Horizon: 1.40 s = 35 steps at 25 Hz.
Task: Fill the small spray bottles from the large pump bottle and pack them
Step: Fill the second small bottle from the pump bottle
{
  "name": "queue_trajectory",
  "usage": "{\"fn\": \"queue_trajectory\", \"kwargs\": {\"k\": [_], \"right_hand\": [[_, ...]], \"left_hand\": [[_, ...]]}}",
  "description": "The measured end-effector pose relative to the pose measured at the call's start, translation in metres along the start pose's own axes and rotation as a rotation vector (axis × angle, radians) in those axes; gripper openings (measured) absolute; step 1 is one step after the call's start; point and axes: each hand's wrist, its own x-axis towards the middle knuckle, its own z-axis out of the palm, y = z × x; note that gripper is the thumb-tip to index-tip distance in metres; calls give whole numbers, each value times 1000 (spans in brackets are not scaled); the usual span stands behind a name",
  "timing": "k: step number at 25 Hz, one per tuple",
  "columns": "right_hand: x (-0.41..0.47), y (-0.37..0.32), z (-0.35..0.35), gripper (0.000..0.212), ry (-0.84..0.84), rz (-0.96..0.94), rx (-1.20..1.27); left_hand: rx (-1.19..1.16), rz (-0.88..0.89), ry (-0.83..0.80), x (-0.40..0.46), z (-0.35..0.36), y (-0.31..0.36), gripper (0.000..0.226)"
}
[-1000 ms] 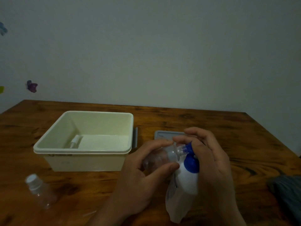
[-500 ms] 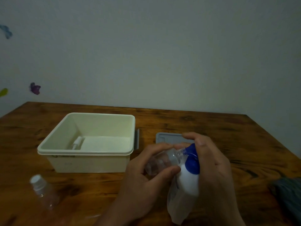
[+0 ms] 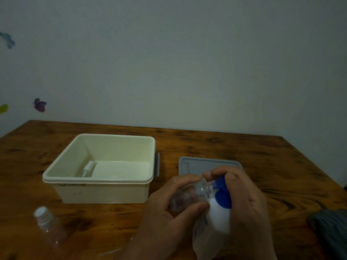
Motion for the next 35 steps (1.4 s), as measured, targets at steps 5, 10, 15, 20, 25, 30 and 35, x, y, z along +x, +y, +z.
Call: {"fn": "queue_trajectory", "kwargs": {"k": [5,10,15,20,25,30,35], "right_hand": [[0,-4,2,29,-4,25,5],[2,-2,0,25,-34,39,1],[1,-1,-1,25,-38,13,-19],[1,-6,-2,27,-11,107,4],[-2,-7,1,24,-14,55,-47],[-1,-3,-1,26,-22,52,-20],[-4,-4,-1,30,-1,47,-70]], "left_hand": [[-22,15,5,1,0,0,52],[6,25,3,-1,0,-7,55],[41,10,-25,-1,-3,-3,56],[25,2,-21,0,-3,-2,62],[-12,-2,-30,1,-4,-3,55],[7,9,-37,-2,-1,-9,49],[9,26,-61,-2,-3,-4,52]]}}
